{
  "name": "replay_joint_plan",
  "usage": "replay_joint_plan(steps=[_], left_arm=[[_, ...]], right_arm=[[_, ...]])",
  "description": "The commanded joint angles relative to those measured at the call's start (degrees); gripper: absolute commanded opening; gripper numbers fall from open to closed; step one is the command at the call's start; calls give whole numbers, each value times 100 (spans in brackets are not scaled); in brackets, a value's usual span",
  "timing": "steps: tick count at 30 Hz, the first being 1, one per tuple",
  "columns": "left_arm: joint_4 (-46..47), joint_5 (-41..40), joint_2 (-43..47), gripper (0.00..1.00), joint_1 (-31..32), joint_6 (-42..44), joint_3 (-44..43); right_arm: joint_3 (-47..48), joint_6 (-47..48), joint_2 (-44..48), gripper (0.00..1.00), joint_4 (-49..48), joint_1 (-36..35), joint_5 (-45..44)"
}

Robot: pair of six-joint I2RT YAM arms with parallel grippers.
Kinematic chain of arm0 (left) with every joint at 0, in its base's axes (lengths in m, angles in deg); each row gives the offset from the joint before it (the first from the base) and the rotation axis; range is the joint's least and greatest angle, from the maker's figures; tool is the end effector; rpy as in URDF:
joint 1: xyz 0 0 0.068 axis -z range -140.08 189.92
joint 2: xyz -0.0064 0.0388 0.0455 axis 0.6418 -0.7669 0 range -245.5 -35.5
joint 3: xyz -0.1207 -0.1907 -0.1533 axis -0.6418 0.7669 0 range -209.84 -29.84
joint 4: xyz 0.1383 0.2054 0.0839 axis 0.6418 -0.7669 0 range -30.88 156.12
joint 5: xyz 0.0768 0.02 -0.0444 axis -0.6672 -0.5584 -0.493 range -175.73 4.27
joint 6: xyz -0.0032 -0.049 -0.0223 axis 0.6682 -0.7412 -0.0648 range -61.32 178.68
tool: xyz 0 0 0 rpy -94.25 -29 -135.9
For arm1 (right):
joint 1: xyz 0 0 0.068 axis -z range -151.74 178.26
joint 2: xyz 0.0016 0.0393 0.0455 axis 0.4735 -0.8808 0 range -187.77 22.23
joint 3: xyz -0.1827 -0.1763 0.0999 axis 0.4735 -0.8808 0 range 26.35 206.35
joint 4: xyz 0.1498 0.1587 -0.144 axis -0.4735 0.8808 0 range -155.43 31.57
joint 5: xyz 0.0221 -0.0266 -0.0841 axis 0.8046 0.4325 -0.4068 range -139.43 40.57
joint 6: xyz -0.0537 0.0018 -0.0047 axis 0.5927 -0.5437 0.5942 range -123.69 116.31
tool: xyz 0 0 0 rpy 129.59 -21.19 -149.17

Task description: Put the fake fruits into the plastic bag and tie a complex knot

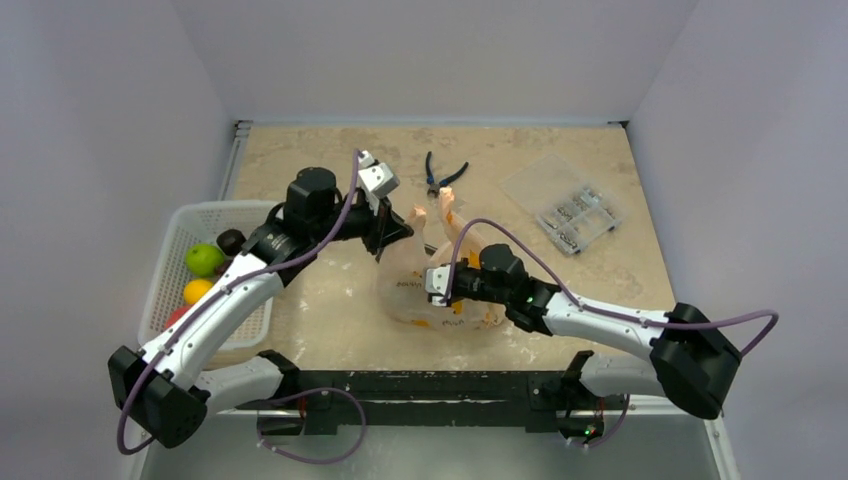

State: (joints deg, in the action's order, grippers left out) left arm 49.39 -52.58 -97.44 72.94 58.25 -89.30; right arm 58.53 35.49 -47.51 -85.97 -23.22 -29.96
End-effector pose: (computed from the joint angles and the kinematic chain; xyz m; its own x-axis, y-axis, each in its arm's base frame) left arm 0.1916 -0.1478 0.3617 -0.2825 0.1761 -0.9430 0.8871 0.4220 -0.1869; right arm 0.1541 0.2126 0.2279 0.4500 -0.3910 -0.8029 -0.8409 0.1174 -0.5284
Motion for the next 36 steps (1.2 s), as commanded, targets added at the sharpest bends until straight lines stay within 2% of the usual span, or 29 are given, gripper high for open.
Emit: replay_joint_plan(steps=[1, 3, 4, 5, 6, 8, 10, 14, 19, 21, 26, 30, 33, 36], left_arm=[[598, -125, -362, 0, -441, -1198, -749], [588, 453, -448, 0, -479, -1061, -842], [562, 739, -428, 0, -469, -926, -828], [542, 953, -368, 0, -451, -802, -770], [516, 1127, -311, 0, -446, -687, -708], [310, 1243, -186, 0, -445, -375, -609], [115, 1174, -82, 0, -457, -119, -498], [-48, 1179, -20, 0, -463, 216, -384], [-149, 1261, -54, 0, -463, 457, -391], [-168, 1294, -54, 0, -463, 558, -382], [-309, 1399, -76, 0, -463, 965, -417], [-446, 1436, -82, 0, -463, 1183, -473], [-453, 1463, -102, 0, -463, 1273, -483], [-454, 1574, -135, 0, -458, 1375, -487]], right_arm=[[-314, 292, 160, 0, -167, -174, -264], [-207, 224, 250, 0, -20, -190, -298], [-132, 179, 317, 12, 107, -195, -307], [25, 119, 402, 31, 251, -195, -311], [164, 49, 527, 42, 472, -195, -305], [394, -110, 853, 54, 860, -194, -303], [618, -340, 1222, 64, 1336, -195, -134], [829, -767, 1992, 75, 2035, -195, 1], [1176, -1601, 2757, 79, 2523, -161, -355], [1492, -1948, 2814, 82, 2873, 76, -386], [2005, -2560, 2720, 86, 3585, 1757, 929], [2469, -2458, 2424, 88, 4293, 3115, 2056], [2731, -2119, 2049, 91, 5048, 3707, 2831], [2715, -1675, 1683, 94, 5149, 3936, 3134]])
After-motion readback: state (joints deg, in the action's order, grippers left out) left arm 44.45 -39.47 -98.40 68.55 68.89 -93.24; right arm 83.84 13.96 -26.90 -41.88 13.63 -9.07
